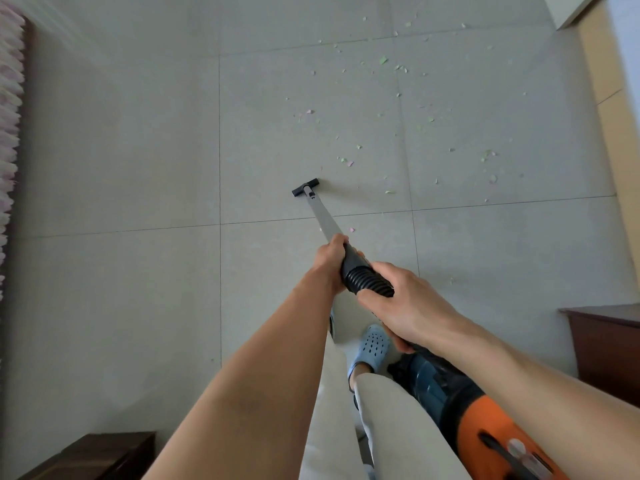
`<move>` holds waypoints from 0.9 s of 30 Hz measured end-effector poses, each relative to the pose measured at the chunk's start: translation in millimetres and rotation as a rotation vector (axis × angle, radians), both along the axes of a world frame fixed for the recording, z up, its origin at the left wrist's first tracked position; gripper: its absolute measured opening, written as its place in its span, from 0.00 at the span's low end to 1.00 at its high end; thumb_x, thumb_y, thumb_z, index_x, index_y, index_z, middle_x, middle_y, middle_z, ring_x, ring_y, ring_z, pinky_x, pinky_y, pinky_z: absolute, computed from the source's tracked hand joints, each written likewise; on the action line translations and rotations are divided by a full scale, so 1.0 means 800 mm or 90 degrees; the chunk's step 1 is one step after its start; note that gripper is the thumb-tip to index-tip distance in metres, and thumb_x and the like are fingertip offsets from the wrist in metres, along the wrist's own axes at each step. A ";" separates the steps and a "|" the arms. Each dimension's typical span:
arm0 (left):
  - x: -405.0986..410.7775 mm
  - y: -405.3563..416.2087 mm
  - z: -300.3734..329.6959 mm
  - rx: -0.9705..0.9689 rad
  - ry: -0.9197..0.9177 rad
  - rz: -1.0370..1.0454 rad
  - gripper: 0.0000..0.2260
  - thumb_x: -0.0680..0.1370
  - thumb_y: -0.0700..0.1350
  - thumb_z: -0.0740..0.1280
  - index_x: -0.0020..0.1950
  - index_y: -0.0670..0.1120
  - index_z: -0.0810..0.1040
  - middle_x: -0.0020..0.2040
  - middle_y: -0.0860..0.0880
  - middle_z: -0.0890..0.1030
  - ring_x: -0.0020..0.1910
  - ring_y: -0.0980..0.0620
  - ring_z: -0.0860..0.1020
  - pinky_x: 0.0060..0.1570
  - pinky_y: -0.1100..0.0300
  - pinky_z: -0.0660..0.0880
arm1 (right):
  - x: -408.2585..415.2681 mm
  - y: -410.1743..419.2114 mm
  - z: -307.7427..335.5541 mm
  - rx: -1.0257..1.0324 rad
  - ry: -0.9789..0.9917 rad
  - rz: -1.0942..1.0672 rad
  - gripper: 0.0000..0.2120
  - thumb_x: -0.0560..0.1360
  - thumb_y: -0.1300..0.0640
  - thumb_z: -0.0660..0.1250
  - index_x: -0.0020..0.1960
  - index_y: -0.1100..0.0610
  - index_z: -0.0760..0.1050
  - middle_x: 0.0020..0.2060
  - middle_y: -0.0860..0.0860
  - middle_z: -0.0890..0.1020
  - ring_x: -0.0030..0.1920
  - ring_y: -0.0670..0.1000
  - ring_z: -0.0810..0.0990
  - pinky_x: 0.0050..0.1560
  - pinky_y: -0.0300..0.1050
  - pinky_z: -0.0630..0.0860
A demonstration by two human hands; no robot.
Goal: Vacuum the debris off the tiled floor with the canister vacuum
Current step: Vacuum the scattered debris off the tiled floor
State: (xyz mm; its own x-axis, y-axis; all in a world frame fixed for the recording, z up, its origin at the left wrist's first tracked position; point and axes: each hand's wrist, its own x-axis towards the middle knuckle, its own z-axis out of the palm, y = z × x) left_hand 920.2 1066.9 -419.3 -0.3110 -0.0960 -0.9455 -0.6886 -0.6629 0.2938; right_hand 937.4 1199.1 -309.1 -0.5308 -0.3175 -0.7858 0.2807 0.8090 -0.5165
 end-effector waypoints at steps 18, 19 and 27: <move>0.064 0.074 0.028 0.040 -0.041 -0.034 0.09 0.79 0.42 0.59 0.55 0.37 0.70 0.37 0.42 0.75 0.30 0.48 0.74 0.22 0.61 0.76 | 0.060 0.074 0.035 0.009 -0.018 -0.005 0.19 0.77 0.49 0.63 0.66 0.39 0.72 0.22 0.47 0.77 0.20 0.51 0.76 0.26 0.44 0.75; 0.066 0.078 0.029 0.049 -0.044 -0.035 0.09 0.79 0.42 0.60 0.55 0.37 0.70 0.36 0.42 0.75 0.30 0.48 0.75 0.23 0.61 0.76 | 0.062 0.078 0.037 0.012 -0.019 -0.006 0.18 0.77 0.49 0.63 0.66 0.40 0.72 0.21 0.47 0.77 0.20 0.51 0.75 0.27 0.44 0.75; 0.075 0.097 0.033 0.061 -0.051 -0.037 0.09 0.79 0.42 0.61 0.55 0.38 0.69 0.35 0.42 0.75 0.30 0.48 0.75 0.27 0.59 0.77 | 0.068 0.090 0.047 0.016 -0.053 -0.027 0.24 0.76 0.48 0.63 0.72 0.44 0.65 0.33 0.52 0.80 0.22 0.52 0.76 0.28 0.45 0.77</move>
State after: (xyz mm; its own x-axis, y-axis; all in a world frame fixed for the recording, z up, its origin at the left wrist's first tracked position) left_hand 980.1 1144.2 -393.2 -0.2371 0.0117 -0.9714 -0.7449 -0.6441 0.1740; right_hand 991.6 1270.9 -271.4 -0.4764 -0.2755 -0.8350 0.3561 0.8078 -0.4697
